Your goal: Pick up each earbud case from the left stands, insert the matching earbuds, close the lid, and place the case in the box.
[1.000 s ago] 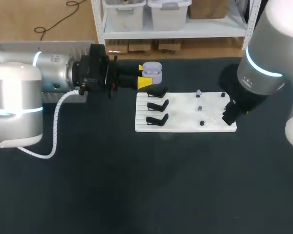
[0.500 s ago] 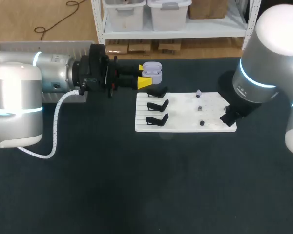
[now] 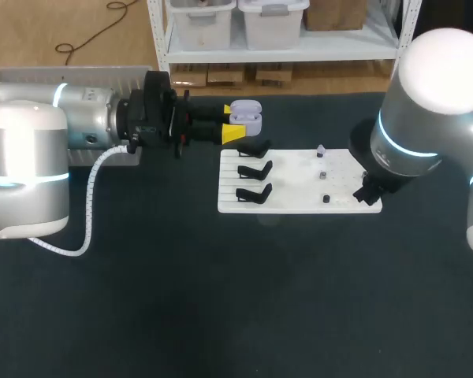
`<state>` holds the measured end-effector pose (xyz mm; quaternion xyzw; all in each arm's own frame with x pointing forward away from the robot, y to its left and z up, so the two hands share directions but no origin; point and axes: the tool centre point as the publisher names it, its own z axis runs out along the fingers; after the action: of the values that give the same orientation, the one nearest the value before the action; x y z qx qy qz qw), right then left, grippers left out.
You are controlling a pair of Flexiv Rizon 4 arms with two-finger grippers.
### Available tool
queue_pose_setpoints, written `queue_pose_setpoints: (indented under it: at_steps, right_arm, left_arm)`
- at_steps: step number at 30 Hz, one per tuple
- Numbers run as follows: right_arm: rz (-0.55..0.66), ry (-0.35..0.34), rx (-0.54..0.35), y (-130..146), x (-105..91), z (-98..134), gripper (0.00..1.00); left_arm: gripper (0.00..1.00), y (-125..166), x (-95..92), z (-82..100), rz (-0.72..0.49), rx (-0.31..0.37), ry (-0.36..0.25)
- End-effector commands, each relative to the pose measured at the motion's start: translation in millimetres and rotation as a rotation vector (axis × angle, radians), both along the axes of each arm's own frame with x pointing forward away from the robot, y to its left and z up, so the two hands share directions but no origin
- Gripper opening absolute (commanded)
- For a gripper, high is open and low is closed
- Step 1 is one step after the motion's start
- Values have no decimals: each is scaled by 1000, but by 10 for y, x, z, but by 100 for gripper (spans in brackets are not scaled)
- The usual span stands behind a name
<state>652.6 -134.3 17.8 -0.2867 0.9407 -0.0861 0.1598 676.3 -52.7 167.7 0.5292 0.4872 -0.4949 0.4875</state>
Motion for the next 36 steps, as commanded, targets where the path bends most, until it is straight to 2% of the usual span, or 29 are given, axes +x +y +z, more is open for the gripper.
queue_pose_setpoints:
  at_steps: [1, 10, 14, 16, 18, 21, 26, 36]
  right_arm:
    - [-3, -11, 1, -9, 1, -36, 43]
    - [0, -11, 6, -13, 18, -57, 36]
    - [3, -7, 8, -9, 21, -65, 19]
    - [5, -3, 8, -4, 18, -73, 15]
    - [8, -2, 8, -2, 17, -75, 0]
    - [12, -3, 10, 15, 2, -47, 0]
    - [19, -26, 16, 73, -49, 159, 0]
    - [-42, -74, 33, 306, -233, 845, 0]
  left_arm:
    - [0, 2, -19, -5, 6, -2, -3]
    - [0, 2, -19, -5, 6, -2, -3]
    - [0, 2, -19, -5, 6, -2, -3]
    - [0, 2, -19, -5, 6, -2, -3]
    - [0, 2, -19, -5, 6, -2, -3]
    - [0, 2, -19, -5, 6, -2, -3]
    - [0, 2, -19, -5, 6, -2, -3]
    - [0, 2, -19, -5, 6, -2, -3]
